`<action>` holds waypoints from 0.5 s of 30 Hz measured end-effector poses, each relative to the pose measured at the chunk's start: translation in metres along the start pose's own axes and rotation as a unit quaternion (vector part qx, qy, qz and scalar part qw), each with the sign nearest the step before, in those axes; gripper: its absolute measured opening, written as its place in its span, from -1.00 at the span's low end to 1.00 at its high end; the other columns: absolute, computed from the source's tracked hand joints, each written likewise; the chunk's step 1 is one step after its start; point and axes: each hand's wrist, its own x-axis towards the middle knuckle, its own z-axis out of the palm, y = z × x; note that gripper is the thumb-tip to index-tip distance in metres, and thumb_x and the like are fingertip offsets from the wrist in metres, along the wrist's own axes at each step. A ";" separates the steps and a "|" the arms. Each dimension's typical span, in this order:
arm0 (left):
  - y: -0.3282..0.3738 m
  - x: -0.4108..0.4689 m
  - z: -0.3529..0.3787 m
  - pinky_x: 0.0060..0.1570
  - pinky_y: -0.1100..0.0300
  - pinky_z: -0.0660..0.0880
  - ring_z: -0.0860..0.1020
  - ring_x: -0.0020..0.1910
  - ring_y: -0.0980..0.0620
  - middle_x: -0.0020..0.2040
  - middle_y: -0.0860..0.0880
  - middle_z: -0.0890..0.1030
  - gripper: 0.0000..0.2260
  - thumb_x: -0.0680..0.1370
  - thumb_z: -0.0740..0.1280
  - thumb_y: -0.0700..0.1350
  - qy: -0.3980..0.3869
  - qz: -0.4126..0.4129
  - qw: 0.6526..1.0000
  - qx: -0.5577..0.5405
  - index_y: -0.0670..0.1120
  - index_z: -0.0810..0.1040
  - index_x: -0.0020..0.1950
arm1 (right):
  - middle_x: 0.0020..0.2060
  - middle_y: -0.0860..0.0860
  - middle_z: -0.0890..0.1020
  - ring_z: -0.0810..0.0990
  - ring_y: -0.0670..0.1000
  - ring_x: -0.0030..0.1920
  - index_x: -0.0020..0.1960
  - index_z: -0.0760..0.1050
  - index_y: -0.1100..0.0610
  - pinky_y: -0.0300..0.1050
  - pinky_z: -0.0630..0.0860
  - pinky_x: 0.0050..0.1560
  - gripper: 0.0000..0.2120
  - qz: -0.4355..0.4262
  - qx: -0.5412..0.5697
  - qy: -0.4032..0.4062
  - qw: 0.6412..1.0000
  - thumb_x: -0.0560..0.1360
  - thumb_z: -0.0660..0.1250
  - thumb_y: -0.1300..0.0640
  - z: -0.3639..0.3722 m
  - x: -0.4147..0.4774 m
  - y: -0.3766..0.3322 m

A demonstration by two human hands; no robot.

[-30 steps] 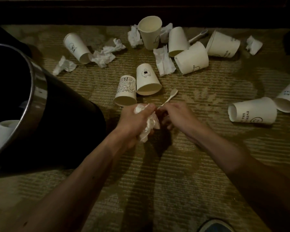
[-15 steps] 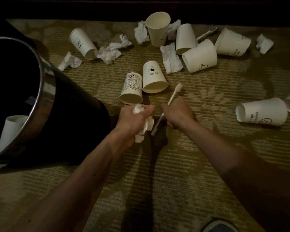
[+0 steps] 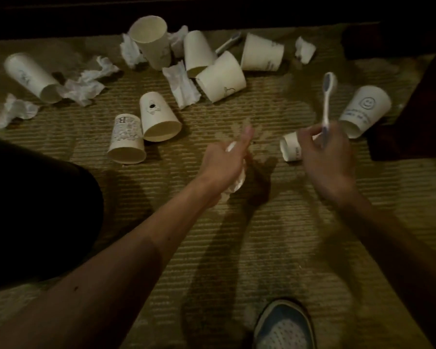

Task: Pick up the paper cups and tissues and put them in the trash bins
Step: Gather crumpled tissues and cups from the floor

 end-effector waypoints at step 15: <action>0.001 0.018 0.060 -0.49 0.37 0.44 0.57 -0.45 0.22 -0.15 -0.01 0.63 -0.60 0.61 0.28 0.12 -0.188 0.065 0.980 0.020 0.01 0.40 0.40 | -0.22 -0.21 0.53 0.50 -0.27 -0.20 0.12 0.53 0.03 -0.41 0.41 -0.34 -0.76 0.149 0.118 -0.020 0.982 0.62 0.21 -0.09 -0.010 0.009 0.049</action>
